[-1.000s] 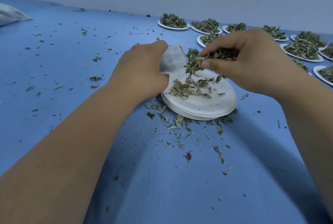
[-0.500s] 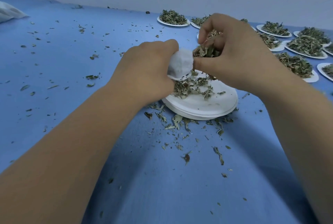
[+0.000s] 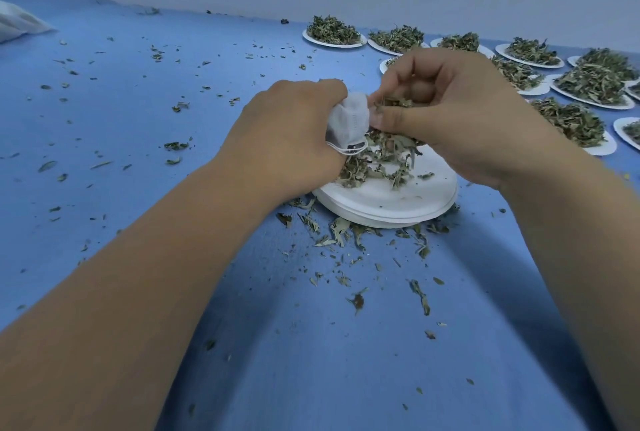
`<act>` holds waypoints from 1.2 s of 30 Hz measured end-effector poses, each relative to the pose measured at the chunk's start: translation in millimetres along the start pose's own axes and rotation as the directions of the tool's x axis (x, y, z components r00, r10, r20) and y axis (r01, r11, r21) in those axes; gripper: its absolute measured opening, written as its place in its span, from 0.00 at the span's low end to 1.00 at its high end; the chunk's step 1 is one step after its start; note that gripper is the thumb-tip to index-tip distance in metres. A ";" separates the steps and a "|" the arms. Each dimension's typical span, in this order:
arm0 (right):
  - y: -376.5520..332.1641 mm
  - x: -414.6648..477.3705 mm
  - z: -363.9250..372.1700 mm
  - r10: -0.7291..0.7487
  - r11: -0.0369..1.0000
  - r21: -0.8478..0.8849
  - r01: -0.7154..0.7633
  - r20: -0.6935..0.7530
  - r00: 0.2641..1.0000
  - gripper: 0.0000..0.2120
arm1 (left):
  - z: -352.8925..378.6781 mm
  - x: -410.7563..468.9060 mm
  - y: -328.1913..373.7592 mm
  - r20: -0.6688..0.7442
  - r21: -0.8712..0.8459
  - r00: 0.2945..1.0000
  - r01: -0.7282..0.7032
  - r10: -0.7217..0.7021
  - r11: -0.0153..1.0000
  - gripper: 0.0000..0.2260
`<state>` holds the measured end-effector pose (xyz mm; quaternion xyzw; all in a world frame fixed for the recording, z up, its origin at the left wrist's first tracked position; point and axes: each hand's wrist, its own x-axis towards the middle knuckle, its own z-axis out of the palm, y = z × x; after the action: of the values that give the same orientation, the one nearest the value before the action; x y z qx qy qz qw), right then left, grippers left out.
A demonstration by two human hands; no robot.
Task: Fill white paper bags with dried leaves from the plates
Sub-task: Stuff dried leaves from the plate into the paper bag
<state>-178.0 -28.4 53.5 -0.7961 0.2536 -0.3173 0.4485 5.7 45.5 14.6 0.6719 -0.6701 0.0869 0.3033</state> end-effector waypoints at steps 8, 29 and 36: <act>-0.8 -2.1 14.1 -0.072 0.973 -0.228 0.035 -0.157 0.985 0.05 | 1.5 -0.8 2.5 -0.002 -0.028 1.000 0.015 -0.015 1.000 0.16; -5.2 -6.5 21.6 -0.212 0.916 -0.365 0.168 -0.084 0.974 0.06 | 1.4 4.6 0.8 -0.065 0.007 0.998 -0.017 0.017 1.000 0.14; -7.7 -10.7 22.6 -0.106 0.968 -0.208 0.138 0.159 0.982 0.33 | -4.6 1.7 4.8 -0.030 -0.052 1.000 -0.002 0.000 0.999 0.07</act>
<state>-167.7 -5.0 48.3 -0.8757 0.2036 -0.2553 0.3556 2.6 46.9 20.5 0.6620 -0.6679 0.0795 0.3306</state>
